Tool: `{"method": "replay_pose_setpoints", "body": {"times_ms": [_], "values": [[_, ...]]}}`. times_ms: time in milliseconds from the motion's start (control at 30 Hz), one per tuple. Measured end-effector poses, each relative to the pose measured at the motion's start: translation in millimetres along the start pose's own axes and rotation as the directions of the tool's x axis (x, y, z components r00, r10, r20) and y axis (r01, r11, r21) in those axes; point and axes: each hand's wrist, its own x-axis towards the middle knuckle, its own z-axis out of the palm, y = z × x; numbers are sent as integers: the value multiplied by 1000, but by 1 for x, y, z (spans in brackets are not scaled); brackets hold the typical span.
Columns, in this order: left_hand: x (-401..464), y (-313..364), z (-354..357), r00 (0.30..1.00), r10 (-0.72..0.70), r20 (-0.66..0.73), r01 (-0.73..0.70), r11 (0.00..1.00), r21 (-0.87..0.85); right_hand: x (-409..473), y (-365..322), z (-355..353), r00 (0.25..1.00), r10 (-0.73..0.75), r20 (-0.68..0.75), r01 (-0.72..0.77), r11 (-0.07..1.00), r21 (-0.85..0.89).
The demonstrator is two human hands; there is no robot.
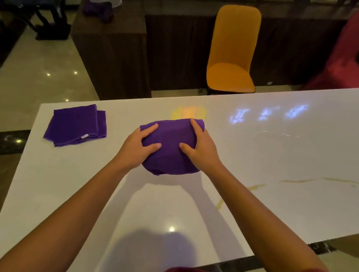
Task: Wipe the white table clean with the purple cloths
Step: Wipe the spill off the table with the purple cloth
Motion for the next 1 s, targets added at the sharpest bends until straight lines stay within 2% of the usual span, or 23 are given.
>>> {"method": "replay_pose_setpoints", "body": {"times_ms": [133,267,467,633,767,867,1000], "values": [[25,15,48,998,-49,-50,49,999,-2,25,51,-22,998,-31,46,30,999,12],[59,39,90,989,-88,-115,97,993,73,70,100,-46,989,-60,132,59,998,12],[109,64,118,965,-131,-226,150,986,67,131,130,-66,981,-152,119,145,987,70],[124,46,158,963,-176,-202,195,978,76,139,175,-64,974,-125,187,109,989,95],[121,22,193,959,-253,-127,264,961,81,121,220,-49,960,-7,279,11,1000,-10],[120,8,212,958,-272,-92,280,955,96,109,239,-38,954,78,290,-68,997,-46],[122,-5,217,961,-248,-125,265,953,148,107,244,-36,958,94,269,-48,984,-173]]}}
